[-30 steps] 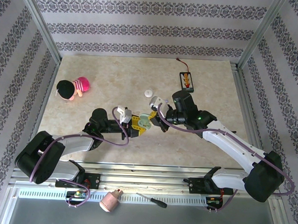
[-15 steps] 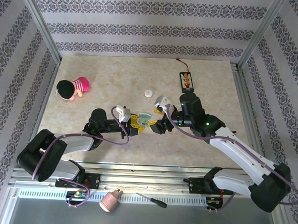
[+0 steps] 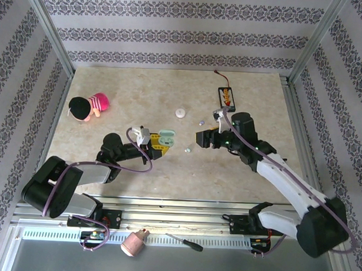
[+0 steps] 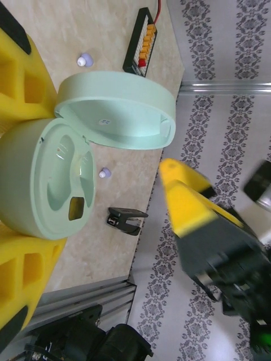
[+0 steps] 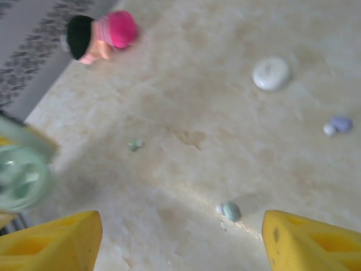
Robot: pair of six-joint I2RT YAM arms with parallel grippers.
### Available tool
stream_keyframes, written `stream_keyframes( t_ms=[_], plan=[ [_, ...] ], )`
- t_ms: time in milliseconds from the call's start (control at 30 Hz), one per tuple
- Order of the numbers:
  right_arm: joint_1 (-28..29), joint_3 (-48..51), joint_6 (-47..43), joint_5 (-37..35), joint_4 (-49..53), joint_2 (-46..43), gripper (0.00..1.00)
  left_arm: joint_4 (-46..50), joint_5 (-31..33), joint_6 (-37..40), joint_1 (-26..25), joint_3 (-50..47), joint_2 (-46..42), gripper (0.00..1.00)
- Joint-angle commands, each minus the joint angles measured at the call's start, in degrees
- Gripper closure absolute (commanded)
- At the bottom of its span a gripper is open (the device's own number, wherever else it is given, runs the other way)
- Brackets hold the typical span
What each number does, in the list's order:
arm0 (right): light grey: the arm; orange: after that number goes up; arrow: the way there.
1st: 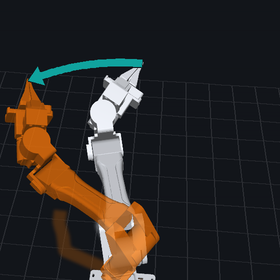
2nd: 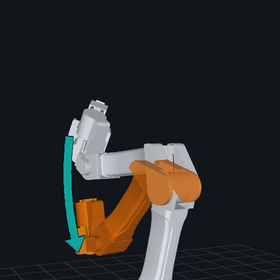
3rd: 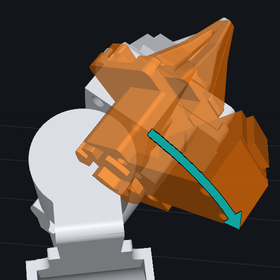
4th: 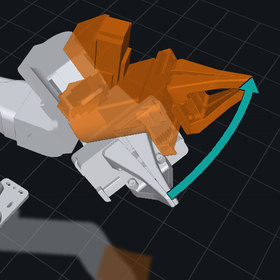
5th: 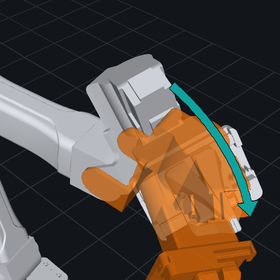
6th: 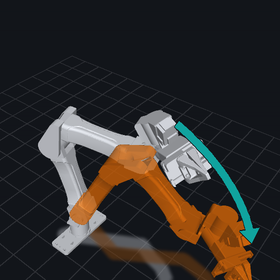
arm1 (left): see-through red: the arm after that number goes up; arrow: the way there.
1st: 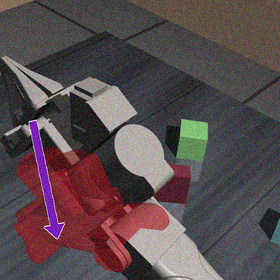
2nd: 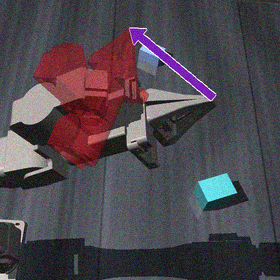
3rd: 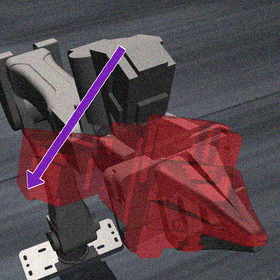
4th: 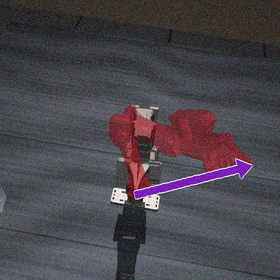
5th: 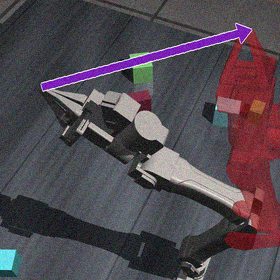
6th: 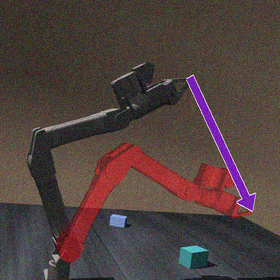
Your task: Insert the wireless bluetooth earbuds into the charging case
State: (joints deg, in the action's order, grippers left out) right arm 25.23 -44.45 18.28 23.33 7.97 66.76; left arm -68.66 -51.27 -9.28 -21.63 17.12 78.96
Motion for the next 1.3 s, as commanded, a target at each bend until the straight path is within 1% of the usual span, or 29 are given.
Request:
stream_keyframes(
  t_ms=[0, 133, 267, 400, 533, 800, 1067, 1200, 1267],
  plan=[
    [-0.12, -0.61, 7.69, -2.60, 1.61, 5.52, 0.26, -3.89, 0.61, 0.80, 0.74, -1.15, -2.22, 0.76],
    [1.03, -2.45, 14.11, -2.16, 2.54, 13.45, 0.27, -2.80, 1.74, 1.58, 0.97, -1.79, -3.63, 0.76],
    [4.21, -2.75, 21.83, -3.35, -0.69, 19.17, 0.31, -2.11, 1.99, 2.20, 1.27, -2.10, -4.85, 0.76],
    [8.14, -4.02, 25.42, -6.76, -2.19, 22.93, 0.32, -2.17, 1.24, 2.38, 1.28, -1.84, -5.16, 0.76],
    [9.47, -4.48, 28.34, -7.42, -4.13, 26.45, 0.35, -3.59, 0.53, 1.77, 1.30, -2.00, -5.44, 0.76],
    [10.00, -6.97, 29.97, -6.54, -5.81, 30.78, 0.36, -1.51, 2.06, 1.10, 1.31, -1.87, -6.49, 0.75],
    [8.57, -9.21, 29.71, -6.72, -6.19, 34.00, 0.38, -1.39, 4.76, 2.45, 1.21, -2.98, -8.24, 0.75],
    [7.84, -10.91, 28.39, -6.15, -5.67, 35.26, 0.41, -1.32, 7.28, 3.70, 1.23, -4.02, -9.14, 0.77],
    [7.49, -11.83, 27.64, -5.88, -5.17, 36.04, 0.43, -0.73, 9.56, 4.70, 1.24, -4.51, -9.51, 0.76]
  ],
)
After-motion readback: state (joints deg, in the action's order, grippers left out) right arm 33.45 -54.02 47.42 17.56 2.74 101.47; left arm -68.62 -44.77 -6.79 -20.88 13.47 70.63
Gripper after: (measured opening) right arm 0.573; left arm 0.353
